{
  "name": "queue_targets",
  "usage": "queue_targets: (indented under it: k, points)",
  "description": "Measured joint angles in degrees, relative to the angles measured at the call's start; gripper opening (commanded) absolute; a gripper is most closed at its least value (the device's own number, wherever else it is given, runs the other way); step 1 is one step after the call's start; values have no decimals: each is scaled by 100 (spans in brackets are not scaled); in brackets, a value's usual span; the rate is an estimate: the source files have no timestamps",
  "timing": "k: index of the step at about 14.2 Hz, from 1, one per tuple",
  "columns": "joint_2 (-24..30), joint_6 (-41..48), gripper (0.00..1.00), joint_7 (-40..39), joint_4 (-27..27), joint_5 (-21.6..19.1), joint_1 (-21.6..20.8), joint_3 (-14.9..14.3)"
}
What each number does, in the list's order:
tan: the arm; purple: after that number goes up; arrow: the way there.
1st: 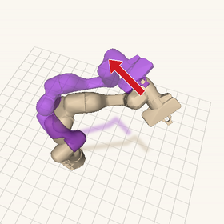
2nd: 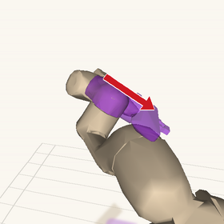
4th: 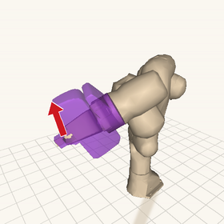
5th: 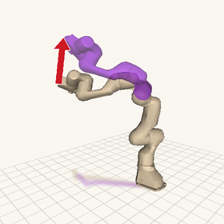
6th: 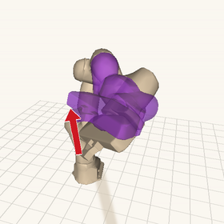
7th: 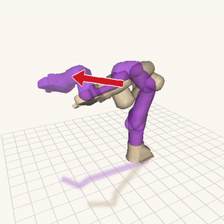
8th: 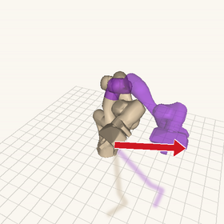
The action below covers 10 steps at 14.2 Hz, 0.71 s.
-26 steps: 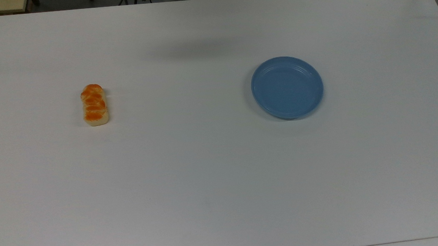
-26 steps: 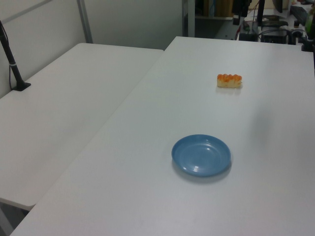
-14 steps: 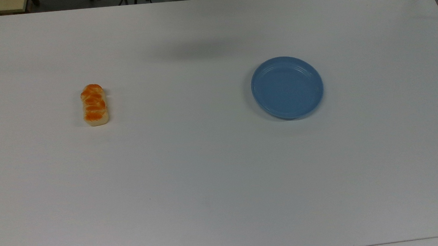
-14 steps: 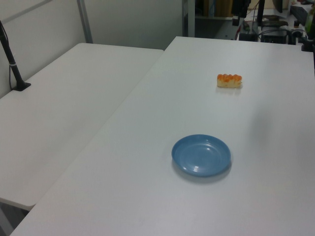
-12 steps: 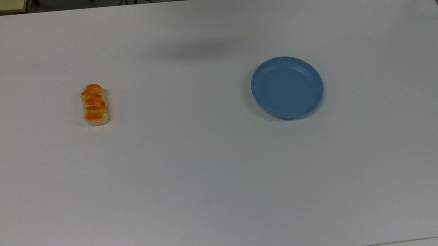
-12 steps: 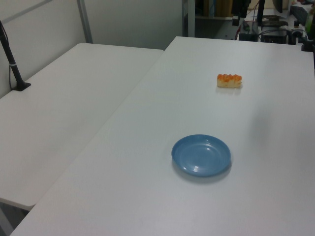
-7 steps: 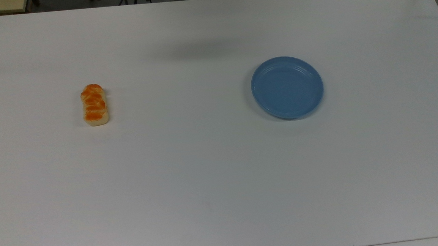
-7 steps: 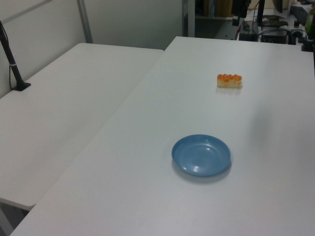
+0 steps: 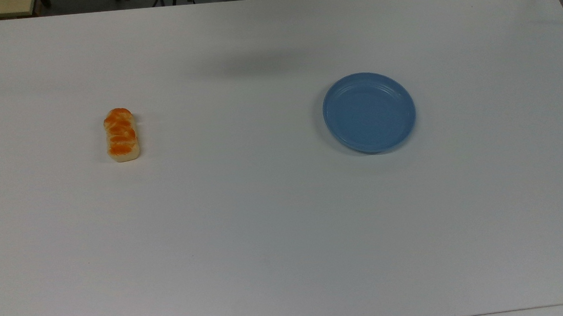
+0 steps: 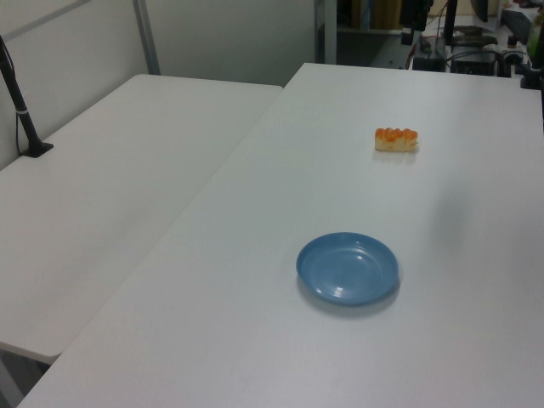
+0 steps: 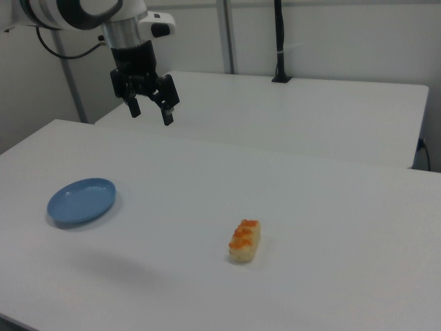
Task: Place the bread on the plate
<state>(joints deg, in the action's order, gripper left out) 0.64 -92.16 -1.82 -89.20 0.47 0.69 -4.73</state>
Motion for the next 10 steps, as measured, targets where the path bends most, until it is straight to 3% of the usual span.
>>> queue_targets:
  k: [10]
  points:
    - [-83,-124,100,-20,-16,1,-3,0]
